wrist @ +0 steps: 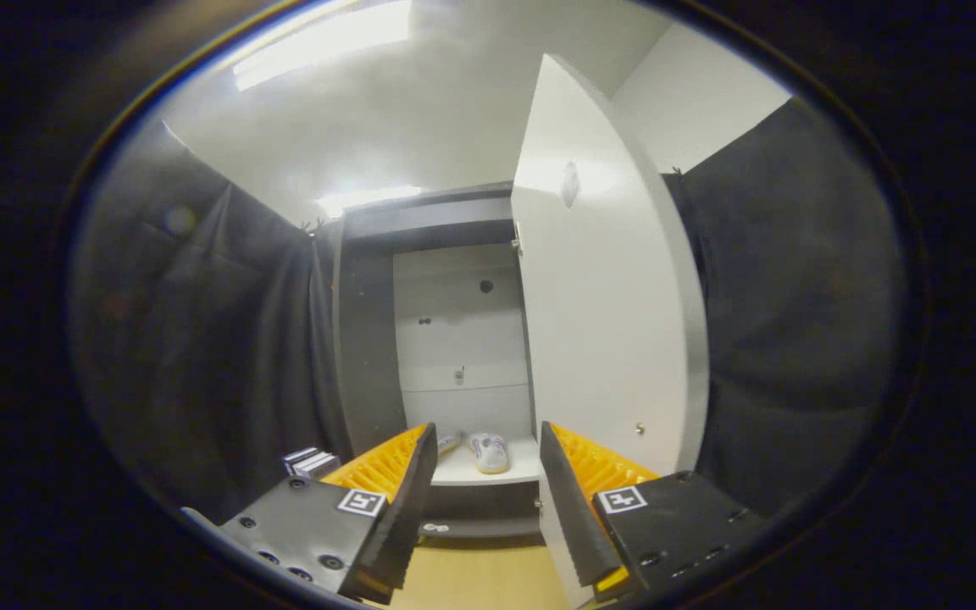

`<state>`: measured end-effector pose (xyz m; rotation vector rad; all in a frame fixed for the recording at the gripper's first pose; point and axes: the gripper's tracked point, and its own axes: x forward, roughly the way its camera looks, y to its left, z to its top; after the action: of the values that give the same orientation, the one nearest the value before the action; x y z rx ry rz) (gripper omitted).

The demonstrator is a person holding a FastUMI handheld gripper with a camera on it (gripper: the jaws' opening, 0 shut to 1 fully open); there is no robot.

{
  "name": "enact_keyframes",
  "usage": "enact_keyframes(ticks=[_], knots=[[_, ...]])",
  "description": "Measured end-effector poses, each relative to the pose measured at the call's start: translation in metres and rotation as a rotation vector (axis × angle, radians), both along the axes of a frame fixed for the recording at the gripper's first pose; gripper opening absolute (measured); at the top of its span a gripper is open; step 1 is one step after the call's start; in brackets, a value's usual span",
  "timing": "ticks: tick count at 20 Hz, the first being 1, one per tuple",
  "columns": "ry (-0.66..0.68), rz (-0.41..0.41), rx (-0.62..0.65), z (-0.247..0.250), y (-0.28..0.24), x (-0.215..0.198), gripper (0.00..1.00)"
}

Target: Open the shoe cabinet door, grab the shoes and put them into the shoe cabinet, then close the shoe cabinet door.

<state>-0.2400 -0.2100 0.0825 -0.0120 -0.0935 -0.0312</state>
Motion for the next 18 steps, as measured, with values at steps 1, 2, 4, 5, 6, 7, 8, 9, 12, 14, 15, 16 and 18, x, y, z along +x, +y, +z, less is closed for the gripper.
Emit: enact_keyframes(ticks=[1, 2, 4, 5, 6, 7, 8, 9, 12, 14, 15, 16, 18], knots=[[0.003, 0.009, 0.002, 0.001, -0.006, -0.008, 0.74], [0.008, 0.015, 0.003, 0.0, -0.014, -0.016, 0.75], [0.013, 0.017, 0.004, 0.002, -0.031, -0.032, 0.76], [0.011, 0.013, 0.007, 0.004, -0.041, -0.038, 0.77], [0.008, 0.008, 0.011, 0.005, -0.051, -0.044, 0.77], [0.004, -0.004, 0.015, 0.008, -0.06, -0.049, 0.78], [0.0, -0.016, 0.018, 0.009, -0.071, -0.054, 0.78], [-0.004, -0.028, 0.019, 0.011, -0.081, -0.058, 0.79], [-0.015, -0.07, 0.013, 0.017, -0.11, -0.066, 0.8], [-0.014, -0.093, 0.019, 0.017, -0.125, -0.067, 0.8], [-0.01, -0.101, 0.025, 0.017, -0.131, -0.066, 0.8], [-0.005, -0.109, 0.026, 0.015, -0.137, -0.064, 0.8], [0.009, -0.121, 0.024, 0.009, -0.146, -0.058, 0.8]])
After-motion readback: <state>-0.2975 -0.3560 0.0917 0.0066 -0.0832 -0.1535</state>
